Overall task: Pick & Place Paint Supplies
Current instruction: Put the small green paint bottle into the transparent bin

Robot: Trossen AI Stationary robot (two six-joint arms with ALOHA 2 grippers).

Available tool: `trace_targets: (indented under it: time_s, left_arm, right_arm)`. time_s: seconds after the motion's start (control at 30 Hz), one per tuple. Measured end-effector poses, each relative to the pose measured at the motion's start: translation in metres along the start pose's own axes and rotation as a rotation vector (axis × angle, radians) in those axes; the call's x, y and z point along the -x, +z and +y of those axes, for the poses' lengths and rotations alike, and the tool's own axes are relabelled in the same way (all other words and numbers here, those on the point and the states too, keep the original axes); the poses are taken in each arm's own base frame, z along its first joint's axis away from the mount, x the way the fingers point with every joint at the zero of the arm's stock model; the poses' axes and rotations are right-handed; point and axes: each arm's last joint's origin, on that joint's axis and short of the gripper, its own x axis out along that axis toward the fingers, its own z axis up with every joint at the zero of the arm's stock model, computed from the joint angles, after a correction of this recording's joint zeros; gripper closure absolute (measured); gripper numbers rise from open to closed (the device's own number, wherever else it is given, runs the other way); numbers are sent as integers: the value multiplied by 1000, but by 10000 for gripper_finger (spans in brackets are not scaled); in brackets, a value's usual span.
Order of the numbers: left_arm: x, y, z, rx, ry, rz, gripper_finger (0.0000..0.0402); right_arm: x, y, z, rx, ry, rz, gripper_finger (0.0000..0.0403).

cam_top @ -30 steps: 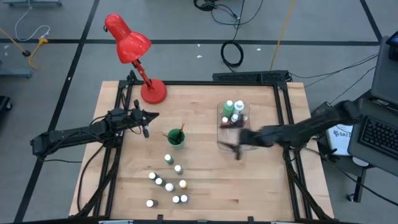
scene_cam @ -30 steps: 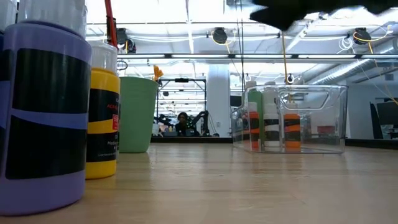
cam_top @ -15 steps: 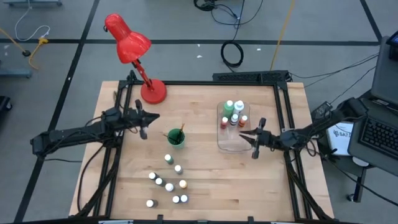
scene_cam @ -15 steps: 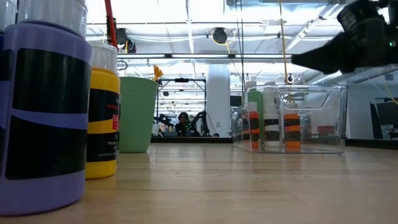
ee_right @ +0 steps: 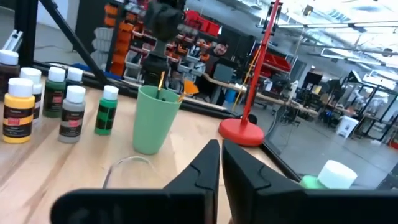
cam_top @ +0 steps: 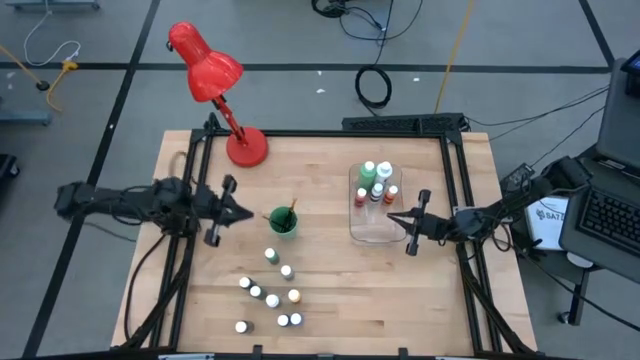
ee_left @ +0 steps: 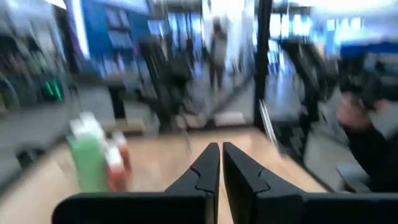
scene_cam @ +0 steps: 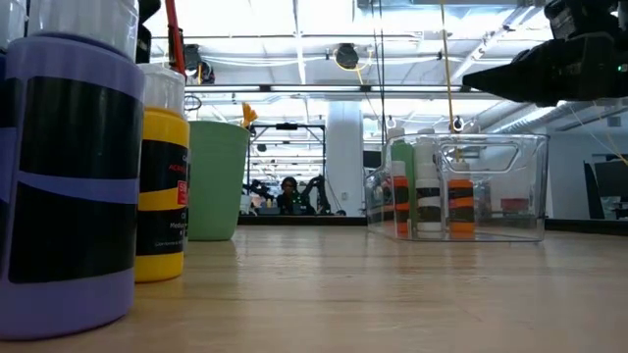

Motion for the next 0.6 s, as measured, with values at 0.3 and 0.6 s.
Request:
trace_targets:
  time_s: [0.3, 0.6]
  left_arm:
    - [-37, -38, -44, 141, 56, 321, 380]
    - [-41, -51, -71, 46, -2, 379, 380]
  right_arm:
    - [1, 6, -3, -58, -15, -50, 389]
    - [1, 8, -4, -83, -21, -64, 387]
